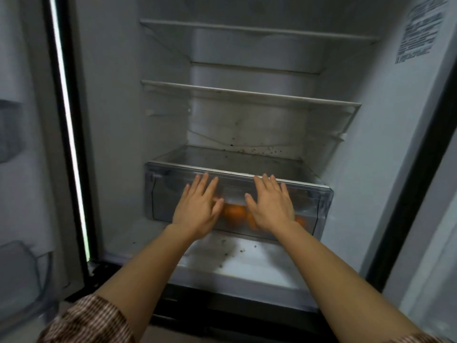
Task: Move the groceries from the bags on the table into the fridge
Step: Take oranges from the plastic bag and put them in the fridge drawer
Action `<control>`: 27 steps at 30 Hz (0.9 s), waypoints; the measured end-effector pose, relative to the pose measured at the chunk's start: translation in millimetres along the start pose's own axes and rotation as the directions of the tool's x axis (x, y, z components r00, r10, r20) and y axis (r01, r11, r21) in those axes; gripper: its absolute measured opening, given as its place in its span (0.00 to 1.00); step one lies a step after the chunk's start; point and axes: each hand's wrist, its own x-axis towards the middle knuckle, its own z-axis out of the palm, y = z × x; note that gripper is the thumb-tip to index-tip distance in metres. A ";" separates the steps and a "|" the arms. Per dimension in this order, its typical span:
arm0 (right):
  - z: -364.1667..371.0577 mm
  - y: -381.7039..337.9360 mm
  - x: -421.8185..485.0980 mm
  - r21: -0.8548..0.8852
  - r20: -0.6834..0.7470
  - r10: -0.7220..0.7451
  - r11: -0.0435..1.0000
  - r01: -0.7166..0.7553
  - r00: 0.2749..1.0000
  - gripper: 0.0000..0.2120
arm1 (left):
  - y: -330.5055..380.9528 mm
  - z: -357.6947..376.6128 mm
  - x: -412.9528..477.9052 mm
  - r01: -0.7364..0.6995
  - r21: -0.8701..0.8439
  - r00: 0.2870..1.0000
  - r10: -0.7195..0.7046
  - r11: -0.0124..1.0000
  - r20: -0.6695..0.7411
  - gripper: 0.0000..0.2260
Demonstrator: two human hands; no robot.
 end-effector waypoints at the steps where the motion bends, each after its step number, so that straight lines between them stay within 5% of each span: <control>1: -2.4 -8.2 -6.3 0.041 -0.005 -0.011 0.999 0.011 1.000 0.29 | -3.3 -8.5 -8.9 0.021 0.012 1.000 -0.022 1.000 0.008 0.27; 17: -61.6 -215.9 -209.3 0.440 -0.183 -0.153 0.871 0.220 0.971 0.20 | -66.2 -199.6 -259.8 0.074 0.162 0.969 -0.033 0.984 -0.246 0.20; 27: -76.5 -412.3 -377.0 0.612 -0.236 -0.419 0.637 0.469 0.877 0.16 | -151.2 -319.9 -508.0 0.445 0.161 0.864 -0.376 0.881 -0.334 0.18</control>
